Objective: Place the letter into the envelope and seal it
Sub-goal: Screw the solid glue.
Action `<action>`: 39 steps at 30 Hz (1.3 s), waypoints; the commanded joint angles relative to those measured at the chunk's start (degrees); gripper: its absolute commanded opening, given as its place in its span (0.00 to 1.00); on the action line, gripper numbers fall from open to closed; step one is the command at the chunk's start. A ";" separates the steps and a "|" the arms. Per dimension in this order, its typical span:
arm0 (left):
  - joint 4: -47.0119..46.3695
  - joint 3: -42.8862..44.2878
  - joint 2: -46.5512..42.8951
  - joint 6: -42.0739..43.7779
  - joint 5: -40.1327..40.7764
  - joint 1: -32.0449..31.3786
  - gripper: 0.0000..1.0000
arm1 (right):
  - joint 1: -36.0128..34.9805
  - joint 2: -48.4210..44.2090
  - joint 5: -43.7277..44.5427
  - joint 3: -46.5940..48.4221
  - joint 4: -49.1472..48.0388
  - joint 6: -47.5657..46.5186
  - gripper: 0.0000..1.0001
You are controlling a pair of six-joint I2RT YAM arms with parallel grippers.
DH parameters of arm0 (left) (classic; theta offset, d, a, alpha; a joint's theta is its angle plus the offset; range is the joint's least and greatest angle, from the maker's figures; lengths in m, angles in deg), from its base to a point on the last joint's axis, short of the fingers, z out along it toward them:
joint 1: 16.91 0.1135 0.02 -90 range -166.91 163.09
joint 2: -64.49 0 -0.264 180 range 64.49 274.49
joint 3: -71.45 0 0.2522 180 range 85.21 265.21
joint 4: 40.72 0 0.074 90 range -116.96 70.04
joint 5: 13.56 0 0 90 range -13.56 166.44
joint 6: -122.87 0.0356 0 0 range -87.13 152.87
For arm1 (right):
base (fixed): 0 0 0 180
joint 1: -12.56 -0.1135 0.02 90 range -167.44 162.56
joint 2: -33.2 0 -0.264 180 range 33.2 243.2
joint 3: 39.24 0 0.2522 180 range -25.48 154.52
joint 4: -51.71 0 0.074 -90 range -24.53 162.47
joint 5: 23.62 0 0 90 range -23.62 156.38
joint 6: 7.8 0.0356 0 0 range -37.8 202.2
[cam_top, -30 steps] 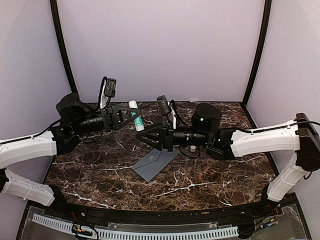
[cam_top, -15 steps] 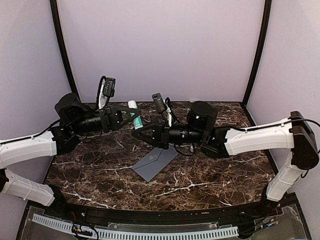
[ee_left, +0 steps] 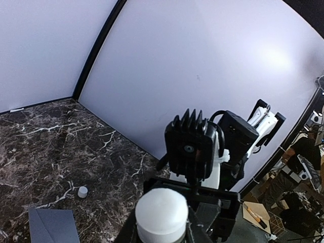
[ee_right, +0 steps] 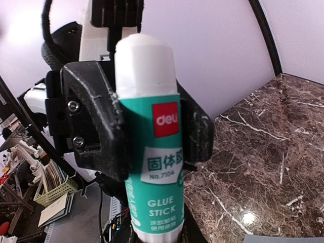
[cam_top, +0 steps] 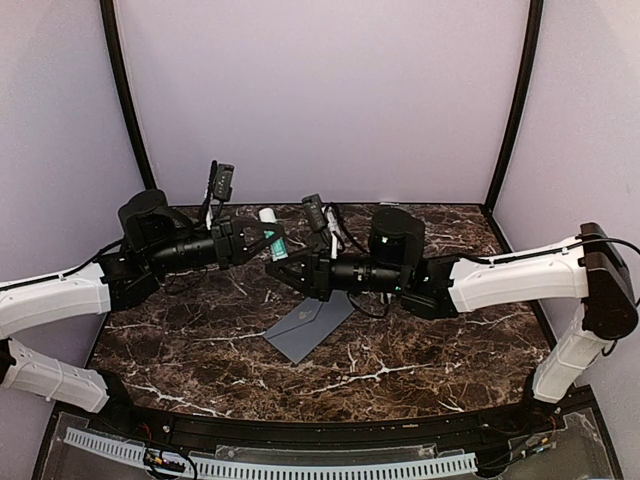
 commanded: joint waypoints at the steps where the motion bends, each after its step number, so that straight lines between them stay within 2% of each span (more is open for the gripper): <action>1: 11.04 2.05 -0.91 9.52 9.27 -1.22 0.00 | -0.21 -0.82 11.24 4.27 3.87 -0.96 0.02; 7: 17.23 4.05 0.57 14.09 21.94 -4.88 0.00 | -1.53 2.51 22.32 10.67 13.35 -1.11 0.03; 15: 18.08 5.11 2.13 9.28 27.85 -5.97 0.00 | -4.84 7.42 36.48 18.91 21.04 -0.96 0.07; 19: 19.17 5.93 2.11 7.97 29.19 -5.99 0.00 | -5.69 7.81 37.94 20.49 22.25 -2.18 0.16; 22: 19.76 6.81 0.72 7.76 29.26 -5.60 0.00 | -5.63 4.81 37.27 16.43 19.49 -2.95 0.32; 25: 20.13 7.56 -1.35 7.12 28.15 -4.51 0.00 | -4.93 0.05 32.94 10.33 15.11 -5.26 0.51; 29: 19.55 7.85 -3.09 5.75 23.19 -1.97 0.00 | -1.30 -5.95 16.87 0.70 5.80 -6.84 0.67; 31: 18.70 7.41 -3.62 5.79 20.11 -1.19 0.00 | 0.98 -7.98 8.65 -2.79 2.14 -5.18 0.70; 35: 13.97 5.53 -4.57 5.17 12.23 -0.42 0.00 | 3.68 -9.08 -0.65 -5.60 -2.76 -2.06 0.72; 39: 4.67 3.94 -4.82 2.42 1.69 0.23 0.00 | 4.56 -7.31 -10.15 -5.16 -9.12 1.30 0.67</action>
